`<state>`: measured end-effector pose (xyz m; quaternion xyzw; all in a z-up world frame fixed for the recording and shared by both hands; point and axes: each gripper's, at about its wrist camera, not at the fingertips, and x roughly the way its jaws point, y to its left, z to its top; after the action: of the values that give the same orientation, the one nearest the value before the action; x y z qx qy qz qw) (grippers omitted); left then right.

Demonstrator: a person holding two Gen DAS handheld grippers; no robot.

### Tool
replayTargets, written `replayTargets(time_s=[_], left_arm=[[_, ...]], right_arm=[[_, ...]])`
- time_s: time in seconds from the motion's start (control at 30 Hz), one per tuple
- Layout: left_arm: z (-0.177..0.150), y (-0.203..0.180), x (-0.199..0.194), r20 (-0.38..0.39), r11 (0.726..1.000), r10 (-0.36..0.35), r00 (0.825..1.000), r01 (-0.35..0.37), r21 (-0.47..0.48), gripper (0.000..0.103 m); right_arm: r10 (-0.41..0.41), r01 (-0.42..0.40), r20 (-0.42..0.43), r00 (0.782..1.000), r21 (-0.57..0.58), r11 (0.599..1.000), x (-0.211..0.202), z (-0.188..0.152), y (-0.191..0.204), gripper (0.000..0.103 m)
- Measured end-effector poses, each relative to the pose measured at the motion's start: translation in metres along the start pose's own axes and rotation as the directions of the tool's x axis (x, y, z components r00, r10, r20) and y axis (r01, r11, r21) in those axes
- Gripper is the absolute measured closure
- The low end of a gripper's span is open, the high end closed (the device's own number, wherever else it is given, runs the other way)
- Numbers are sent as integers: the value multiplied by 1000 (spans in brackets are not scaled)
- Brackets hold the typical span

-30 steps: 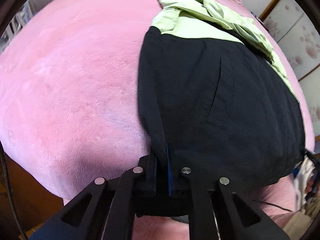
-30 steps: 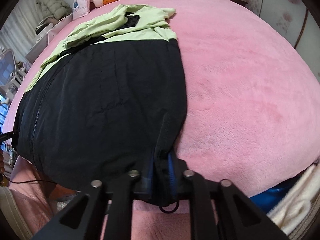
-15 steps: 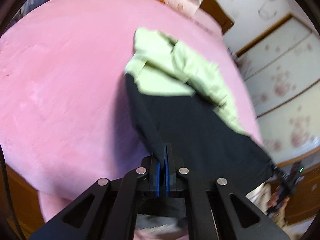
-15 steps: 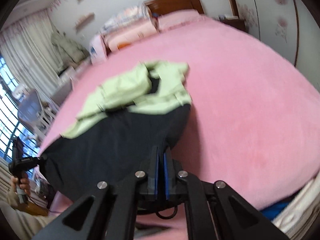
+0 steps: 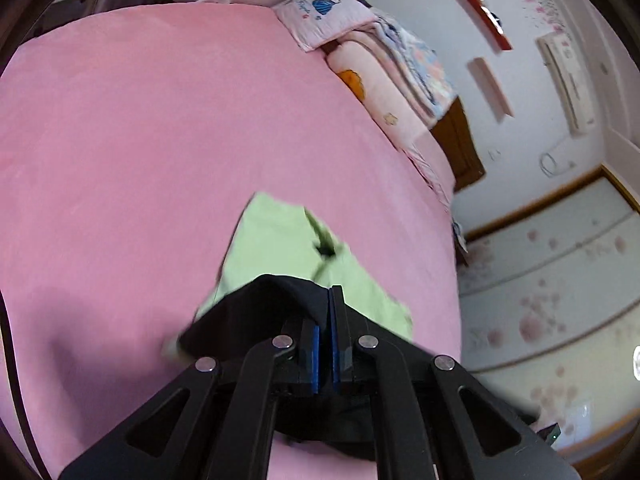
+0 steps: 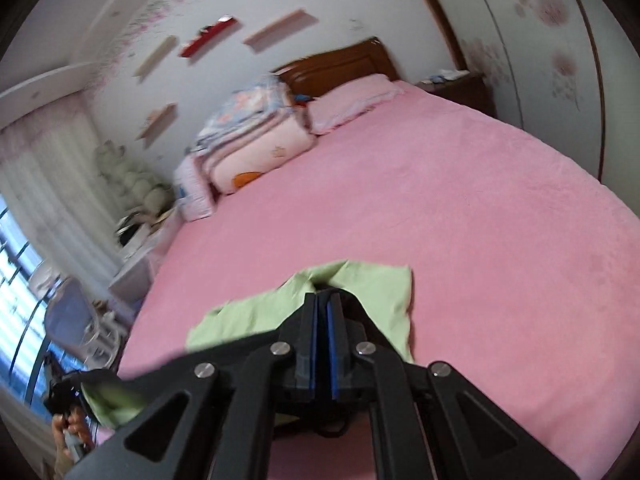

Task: Fold large clothes
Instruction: 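Lift the hem and fold it over toward the hood with both tools, then lay the folded hem down and open both tools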

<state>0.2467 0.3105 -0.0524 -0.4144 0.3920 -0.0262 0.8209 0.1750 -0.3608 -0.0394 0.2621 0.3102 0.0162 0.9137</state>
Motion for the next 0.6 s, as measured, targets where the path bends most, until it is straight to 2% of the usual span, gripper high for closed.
replayTargets(time_s=[0.1,0.13,0.2,0.23,0.3,0.33,0.37,0.43,0.5,0.57,0.6], left_arm=[[27,-5,56,2,998,66,998,-66,12,101],[35,-4,80,-3,994,108,994,-108,18,100],[42,0,118,-25,987,159,987,-158,42,99],[43,7,144,-67,978,208,976,-206,45,97],[43,18,178,-162,966,260,952,-255,53,73],[43,26,193,-217,962,274,937,-271,47,69],[43,30,199,-237,965,262,936,-260,38,66],[48,35,200,-248,980,195,949,-198,12,58],[56,36,190,-217,991,134,967,-136,6,40],[65,35,179,-174,995,103,979,-102,15,33],[70,35,175,-152,996,86,985,-83,22,32]], right_arm=[[-96,97,-59,994,17,995,79,17,-9,100],[-128,130,-81,988,20,991,104,17,-13,99],[-175,181,-143,974,34,983,146,13,-24,99],[-191,204,-207,960,47,978,174,7,-34,96],[-220,245,-295,930,49,968,204,-3,-42,88],[-223,250,-311,924,49,967,210,-5,-46,87],[-218,244,-311,925,45,969,213,-7,-47,87],[-184,205,-286,941,46,978,208,-8,-51,86],[-140,162,-260,955,67,984,198,-3,-57,83],[-89,111,-220,971,91,990,186,3,-64,78],[-72,92,-204,976,93,991,181,6,-66,71]])
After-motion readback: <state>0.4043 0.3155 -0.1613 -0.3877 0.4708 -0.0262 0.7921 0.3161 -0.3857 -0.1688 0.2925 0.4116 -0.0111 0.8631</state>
